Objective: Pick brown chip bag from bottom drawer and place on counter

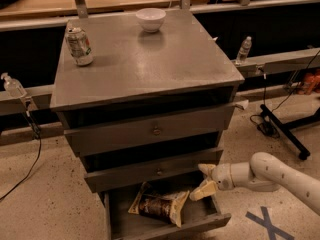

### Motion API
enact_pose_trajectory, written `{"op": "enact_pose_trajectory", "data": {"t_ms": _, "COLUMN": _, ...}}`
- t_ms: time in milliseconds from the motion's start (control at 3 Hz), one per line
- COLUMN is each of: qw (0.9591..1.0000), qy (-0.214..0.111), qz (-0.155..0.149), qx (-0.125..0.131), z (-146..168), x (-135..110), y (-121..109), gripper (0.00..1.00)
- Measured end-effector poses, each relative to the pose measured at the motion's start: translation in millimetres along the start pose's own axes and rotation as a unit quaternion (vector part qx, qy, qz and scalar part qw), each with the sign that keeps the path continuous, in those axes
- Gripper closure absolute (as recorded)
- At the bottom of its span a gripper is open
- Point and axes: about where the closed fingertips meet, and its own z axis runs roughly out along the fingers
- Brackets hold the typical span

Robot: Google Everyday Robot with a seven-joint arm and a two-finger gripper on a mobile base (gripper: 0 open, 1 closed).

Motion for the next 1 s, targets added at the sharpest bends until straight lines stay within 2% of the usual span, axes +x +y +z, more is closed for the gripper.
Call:
{"op": "enact_pose_trajectory", "data": {"t_ms": 333, "qw": 0.9997, "qy": -0.003, "qz": 0.023, "qx": -0.012, "z": 7.8, "x": 26.5, "y": -14.2, "gripper": 0.00}}
{"op": "enact_pose_trajectory", "data": {"t_ms": 667, "qw": 0.9965, "qy": -0.037, "qz": 0.066, "qx": -0.035, "z": 11.4, "x": 28.2, "y": -14.8, "gripper": 0.00}}
{"op": "enact_pose_trajectory", "data": {"t_ms": 1000, "qw": 0.9834, "qy": -0.090, "qz": 0.132, "qx": -0.087, "z": 46.8, "x": 44.3, "y": -19.7, "gripper": 0.00}}
